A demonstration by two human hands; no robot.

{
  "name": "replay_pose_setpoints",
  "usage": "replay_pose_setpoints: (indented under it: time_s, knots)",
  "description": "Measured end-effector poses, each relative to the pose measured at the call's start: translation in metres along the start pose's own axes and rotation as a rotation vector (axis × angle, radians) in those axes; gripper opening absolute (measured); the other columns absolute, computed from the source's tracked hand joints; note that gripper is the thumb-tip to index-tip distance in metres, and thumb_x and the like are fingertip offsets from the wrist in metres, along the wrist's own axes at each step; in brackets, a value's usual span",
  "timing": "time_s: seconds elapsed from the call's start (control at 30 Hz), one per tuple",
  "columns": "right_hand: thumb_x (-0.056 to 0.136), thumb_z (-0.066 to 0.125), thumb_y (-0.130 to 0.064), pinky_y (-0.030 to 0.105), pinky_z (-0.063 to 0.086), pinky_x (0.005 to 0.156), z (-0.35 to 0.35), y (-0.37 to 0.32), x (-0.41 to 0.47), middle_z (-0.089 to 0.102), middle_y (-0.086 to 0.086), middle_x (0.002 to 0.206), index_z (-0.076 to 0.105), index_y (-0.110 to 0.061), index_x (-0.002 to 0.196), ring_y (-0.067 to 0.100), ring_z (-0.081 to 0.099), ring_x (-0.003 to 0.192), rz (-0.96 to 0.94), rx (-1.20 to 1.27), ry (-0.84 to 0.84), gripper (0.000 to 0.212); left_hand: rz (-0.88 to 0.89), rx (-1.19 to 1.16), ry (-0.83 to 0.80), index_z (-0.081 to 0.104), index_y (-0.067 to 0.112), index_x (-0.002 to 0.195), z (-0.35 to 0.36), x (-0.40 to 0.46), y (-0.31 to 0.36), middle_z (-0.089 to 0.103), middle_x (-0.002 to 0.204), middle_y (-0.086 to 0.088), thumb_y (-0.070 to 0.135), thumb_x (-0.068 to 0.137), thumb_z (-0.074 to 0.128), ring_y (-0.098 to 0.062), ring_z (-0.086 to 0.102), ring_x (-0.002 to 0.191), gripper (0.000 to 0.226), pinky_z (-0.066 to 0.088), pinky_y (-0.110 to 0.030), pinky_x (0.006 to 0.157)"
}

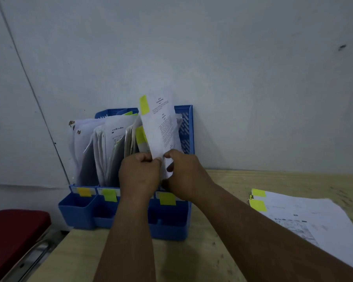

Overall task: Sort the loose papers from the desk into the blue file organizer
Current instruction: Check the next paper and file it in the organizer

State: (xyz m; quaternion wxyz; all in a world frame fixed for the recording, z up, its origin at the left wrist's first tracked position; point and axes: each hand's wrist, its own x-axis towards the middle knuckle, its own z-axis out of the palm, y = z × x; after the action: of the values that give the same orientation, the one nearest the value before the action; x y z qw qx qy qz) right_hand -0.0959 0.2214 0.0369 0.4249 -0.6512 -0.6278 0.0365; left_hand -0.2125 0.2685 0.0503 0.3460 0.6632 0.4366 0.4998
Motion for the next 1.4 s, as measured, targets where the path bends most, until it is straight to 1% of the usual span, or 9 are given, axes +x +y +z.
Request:
replay_pose_setpoints:
  time_s: [0.2, 0.33, 0.5, 0.63, 0.7, 0.83, 1.0, 1.2, 1.4]
  knots:
    - [0.080, 0.080, -0.023, 0.037, 0.052, 0.085, 0.005, -0.003, 0.001, 0.064, 0.013, 0.111, 0.049, -0.007, 0.132, 0.025, 0.062, 0.098, 0.046, 0.030, 0.013, 0.063, 0.067, 0.256, -0.097, 0.050, 0.016, 0.045, -0.003, 0.001, -0.009, 0.046, 0.044, 0.008, 0.010, 0.087, 0.070, -0.008, 0.048, 0.047, 0.048, 0.032, -0.020, 0.042]
    - [0.072, 0.080, -0.035, 0.033, 0.051, 0.088, 0.007, -0.004, 0.006, 0.064, 0.010, 0.116, 0.043, -0.013, 0.142, 0.023, 0.063, 0.101, 0.066, 0.009, 0.018, 0.082, 0.145, 0.275, -0.021, 0.059, 0.024, 0.052, 0.001, -0.002, -0.002, 0.054, 0.050, 0.012, 0.033, 0.092, 0.069, -0.001, 0.052, 0.050, 0.042, 0.030, -0.013, 0.044]
    - [0.084, 0.075, -0.015, 0.034, 0.052, 0.075, 0.013, 0.006, 0.008, 0.066, 0.009, 0.102, 0.054, -0.009, 0.124, 0.020, 0.061, 0.087, 0.040, -0.026, 0.043, 0.046, 0.255, 0.317, 0.159, 0.079, 0.027, 0.082, 0.001, -0.004, 0.003, 0.071, 0.077, 0.012, 0.032, 0.096, 0.063, -0.002, 0.059, 0.066, 0.022, 0.039, -0.014, 0.054]
    - [0.083, 0.071, -0.009, 0.039, 0.052, 0.068, 0.018, 0.009, 0.007, 0.062, 0.006, 0.084, 0.052, -0.016, 0.089, 0.021, 0.059, 0.076, 0.028, -0.035, 0.056, 0.021, 0.110, 0.361, 0.016, 0.078, 0.027, 0.071, 0.004, -0.004, -0.012, 0.069, 0.068, 0.012, 0.026, 0.091, 0.068, -0.003, 0.062, 0.063, 0.023, 0.054, -0.025, 0.057]
    - [0.083, 0.068, -0.009, 0.041, 0.051, 0.066, 0.019, 0.011, 0.008, 0.053, -0.001, 0.073, 0.039, -0.022, 0.073, 0.018, 0.055, 0.069, 0.020, -0.038, 0.069, 0.033, 0.085, 0.352, 0.008, 0.076, 0.027, 0.066, 0.006, -0.003, -0.015, 0.069, 0.065, 0.012, 0.037, 0.090, 0.069, -0.007, 0.065, 0.064, 0.027, 0.057, -0.030, 0.060]
    - [0.086, 0.072, -0.012, 0.012, 0.044, 0.058, 0.014, 0.008, 0.006, 0.062, -0.004, 0.086, 0.056, -0.015, 0.103, 0.004, 0.056, 0.072, -0.005, 0.039, 0.079, 0.024, 0.113, 0.312, 0.121, 0.072, 0.029, 0.061, 0.009, -0.006, -0.005, 0.065, 0.058, 0.013, 0.064, 0.088, 0.062, -0.003, 0.062, 0.058, 0.045, 0.051, -0.026, 0.053]
    - [0.091, 0.066, -0.010, 0.029, 0.050, 0.068, 0.019, 0.007, 0.009, 0.069, 0.003, 0.088, 0.071, -0.008, 0.092, 0.014, 0.062, 0.078, 0.020, -0.039, 0.093, 0.005, 0.188, 0.304, 0.195, 0.078, 0.030, 0.077, 0.008, -0.004, -0.005, 0.068, 0.069, 0.016, 0.048, 0.091, 0.067, 0.000, 0.061, 0.065, 0.024, 0.040, -0.019, 0.054]
    - [0.091, 0.067, -0.011, 0.014, 0.032, 0.056, 0.025, 0.012, 0.011, 0.070, 0.014, 0.095, 0.074, 0.000, 0.092, 0.018, 0.057, 0.081, 0.071, -0.143, -0.106, 0.013, 0.158, 0.363, 0.222, 0.080, 0.030, 0.084, 0.011, 0.005, -0.026, 0.072, 0.097, -0.001, 0.025, 0.087, 0.070, -0.015, 0.067, 0.080, 0.012, 0.049, -0.025, 0.063]
    - [0.090, 0.069, -0.018, 0.026, 0.049, 0.074, 0.022, 0.011, 0.011, 0.071, 0.011, 0.094, 0.076, -0.004, 0.093, 0.022, 0.066, 0.088, 0.085, -0.192, -0.128, 0.016, 0.120, 0.346, 0.199, 0.080, 0.027, 0.088, 0.010, 0.003, -0.025, 0.070, 0.104, -0.005, 0.028, 0.086, 0.073, -0.016, 0.065, 0.084, 0.007, 0.049, -0.027, 0.067]
